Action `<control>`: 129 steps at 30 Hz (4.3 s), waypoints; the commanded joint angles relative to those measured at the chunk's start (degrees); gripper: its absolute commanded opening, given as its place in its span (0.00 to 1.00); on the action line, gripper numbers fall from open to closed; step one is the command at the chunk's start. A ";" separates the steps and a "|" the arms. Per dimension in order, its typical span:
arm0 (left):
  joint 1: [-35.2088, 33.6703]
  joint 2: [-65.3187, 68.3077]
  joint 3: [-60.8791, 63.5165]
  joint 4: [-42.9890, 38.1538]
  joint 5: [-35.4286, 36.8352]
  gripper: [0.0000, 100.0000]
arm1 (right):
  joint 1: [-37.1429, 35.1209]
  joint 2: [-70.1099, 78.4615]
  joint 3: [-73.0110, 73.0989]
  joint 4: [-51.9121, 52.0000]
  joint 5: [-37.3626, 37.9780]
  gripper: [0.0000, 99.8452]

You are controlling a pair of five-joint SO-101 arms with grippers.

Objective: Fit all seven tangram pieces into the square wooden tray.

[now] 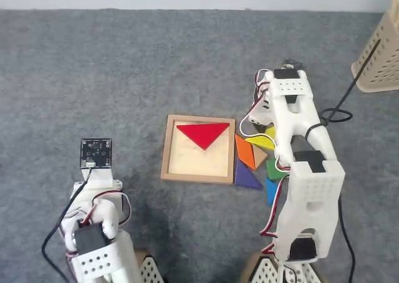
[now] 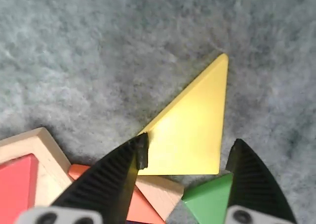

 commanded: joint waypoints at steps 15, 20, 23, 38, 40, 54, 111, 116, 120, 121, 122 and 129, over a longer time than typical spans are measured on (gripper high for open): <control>-0.18 -0.79 -0.40 0.44 -0.26 0.01 | 7.34 -0.31 -15.12 3.65 31.12 0.20; -0.18 -0.79 -0.40 0.44 -0.26 0.01 | 6.55 -5.14 -14.07 6.11 29.89 0.20; -0.18 -0.79 -0.40 0.44 -0.26 0.01 | 6.55 -5.93 -8.00 3.74 24.62 0.20; -0.18 -0.79 -0.40 0.44 -0.26 0.01 | 6.02 -5.76 2.02 -6.81 5.36 0.30; -0.18 -0.79 -0.40 0.44 -0.26 0.01 | 5.23 -5.76 2.02 -7.34 2.90 0.30; -0.18 -0.79 -0.40 0.44 -0.26 0.01 | 3.56 -8.48 2.02 -11.12 2.02 0.30; -0.18 -0.79 -0.40 0.44 -0.26 0.01 | 3.47 2.68 -2.55 1.71 27.25 0.15; -0.18 -0.79 -0.40 0.44 -0.26 0.01 | 3.91 1.10 -3.87 2.51 27.25 0.08; -0.18 -0.79 -0.40 0.44 -0.26 0.01 | 5.58 -2.77 -3.96 3.03 27.25 0.01; -0.18 -0.79 -0.40 0.44 -0.26 0.01 | 6.02 -3.82 -3.78 3.03 27.25 0.00; -0.18 -0.79 -0.40 0.44 -0.26 0.01 | 6.37 -4.79 -3.69 3.03 27.34 0.01; -0.18 -0.79 -0.40 0.44 -0.26 0.01 | 6.99 -9.01 -3.16 4.79 27.25 0.01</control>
